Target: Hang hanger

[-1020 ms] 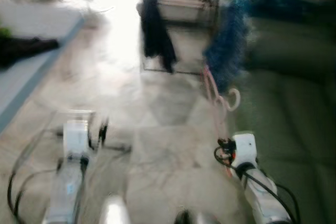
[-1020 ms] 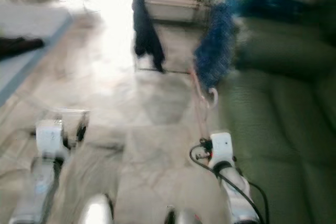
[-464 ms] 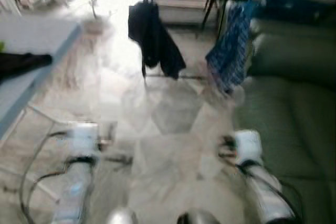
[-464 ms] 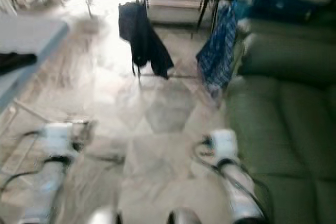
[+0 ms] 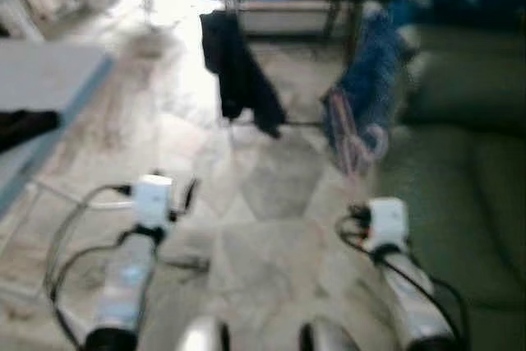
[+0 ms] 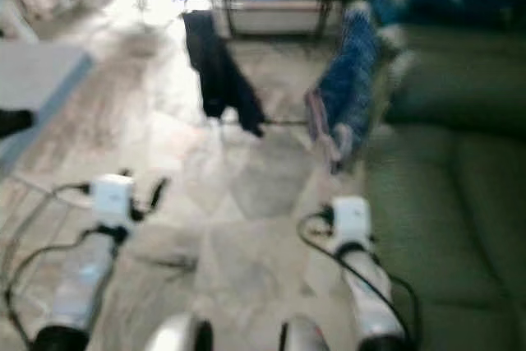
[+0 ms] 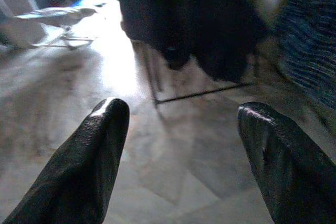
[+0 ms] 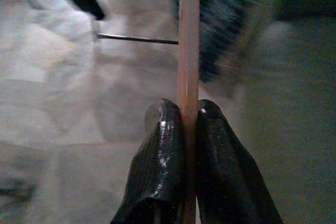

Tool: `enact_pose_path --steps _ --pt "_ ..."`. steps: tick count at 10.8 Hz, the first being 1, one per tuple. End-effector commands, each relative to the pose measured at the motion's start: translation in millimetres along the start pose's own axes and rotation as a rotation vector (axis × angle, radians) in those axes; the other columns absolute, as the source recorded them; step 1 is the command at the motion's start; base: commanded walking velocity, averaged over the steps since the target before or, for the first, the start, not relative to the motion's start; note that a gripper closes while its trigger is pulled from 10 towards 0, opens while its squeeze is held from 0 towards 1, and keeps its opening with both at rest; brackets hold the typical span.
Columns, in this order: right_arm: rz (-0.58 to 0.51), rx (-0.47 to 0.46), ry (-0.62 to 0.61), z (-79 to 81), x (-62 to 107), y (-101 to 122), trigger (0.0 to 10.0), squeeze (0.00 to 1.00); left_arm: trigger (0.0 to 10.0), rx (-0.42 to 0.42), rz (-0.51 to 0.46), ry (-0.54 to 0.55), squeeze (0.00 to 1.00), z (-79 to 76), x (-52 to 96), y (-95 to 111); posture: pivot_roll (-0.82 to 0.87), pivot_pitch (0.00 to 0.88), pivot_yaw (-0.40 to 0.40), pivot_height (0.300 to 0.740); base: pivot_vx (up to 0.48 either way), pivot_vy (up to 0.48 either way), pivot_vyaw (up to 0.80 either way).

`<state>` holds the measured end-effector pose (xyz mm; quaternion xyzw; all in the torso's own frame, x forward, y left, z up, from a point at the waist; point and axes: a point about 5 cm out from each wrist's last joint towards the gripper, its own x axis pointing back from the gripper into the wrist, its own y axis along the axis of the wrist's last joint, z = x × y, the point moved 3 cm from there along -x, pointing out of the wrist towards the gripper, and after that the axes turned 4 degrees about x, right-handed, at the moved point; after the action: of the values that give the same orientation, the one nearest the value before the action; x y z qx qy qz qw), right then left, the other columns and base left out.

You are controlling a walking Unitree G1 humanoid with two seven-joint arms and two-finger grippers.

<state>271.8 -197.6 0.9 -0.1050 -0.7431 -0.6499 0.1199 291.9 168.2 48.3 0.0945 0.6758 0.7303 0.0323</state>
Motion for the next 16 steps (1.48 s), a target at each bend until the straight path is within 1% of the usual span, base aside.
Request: enact_pose_path --steps 1,3,5,6,8,9,12,13,14,15,16 --pt "-0.013 -0.011 -0.010 1.4 3.0 -0.5 10.0 0.00 10.0 -0.012 0.039 0.013 0.00 6.7 2.5 -8.0 -0.03 0.107 0.022 0.740 0.000 0.000 0.00" --pt "-0.006 0.007 -0.004 0.5 3.6 -2.1 10.0 0.00 10.0 0.010 0.044 0.009 0.00 4.4 -0.2 -10.0 -0.03 0.108 0.006 0.740 0.000 0.000 0.00" --pt "-0.013 0.030 0.012 0.5 -2.9 3.6 10.0 0.00 10.0 0.028 0.032 0.016 0.00 6.1 -0.2 -8.7 -0.02 0.116 -0.005 0.740 0.247 0.412 0.00" --pt "-0.018 0.031 0.016 0.7 -5.2 6.5 10.0 0.00 10.0 0.021 0.029 0.018 0.00 8.4 1.6 -8.8 -0.02 0.122 -0.007 0.740 0.262 0.401 0.00" --pt "-0.018 0.036 0.027 4.1 -5.2 5.6 10.0 0.00 10.0 0.025 0.031 0.024 0.00 9.6 4.8 -11.4 -0.01 0.121 -0.014 0.740 0.338 0.339 0.00" --pt "-0.017 0.044 0.039 6.6 -5.2 5.0 10.0 0.00 10.0 0.025 0.030 0.013 0.00 6.9 5.5 -12.3 -0.01 0.121 -0.018 0.740 0.394 0.277 0.00" --pt "-0.032 0.044 0.037 6.4 -10.0 12.5 10.0 0.00 10.0 0.032 0.017 0.001 0.00 4.4 4.9 -9.9 -0.01 0.119 -0.025 0.740 0.471 0.000 0.00" --pt "0.001 0.059 0.048 7.7 -10.6 9.1 10.0 0.00 10.0 0.048 0.024 0.008 0.00 4.5 5.5 -11.0 0.00 0.119 -0.029 0.740 0.461 0.000 0.00" --pt "0.049 0.082 0.042 6.8 -10.6 1.8 10.0 0.00 10.0 0.045 0.024 0.009 0.00 4.6 5.5 -11.2 0.00 0.120 -0.031 0.740 0.450 0.000 0.00" --pt "0.083 0.066 0.003 0.8 -9.5 -4.7 10.0 0.00 10.0 0.043 0.022 0.009 0.00 4.2 5.1 -10.7 0.00 0.121 -0.032 0.740 0.424 0.000 0.00" --pt "0.063 0.065 -0.099 -17.1 -4.9 -5.4 10.0 0.00 10.0 0.044 0.019 0.006 0.00 2.3 5.3 -10.6 0.00 0.122 -0.031 0.740 0.000 0.000 0.00"
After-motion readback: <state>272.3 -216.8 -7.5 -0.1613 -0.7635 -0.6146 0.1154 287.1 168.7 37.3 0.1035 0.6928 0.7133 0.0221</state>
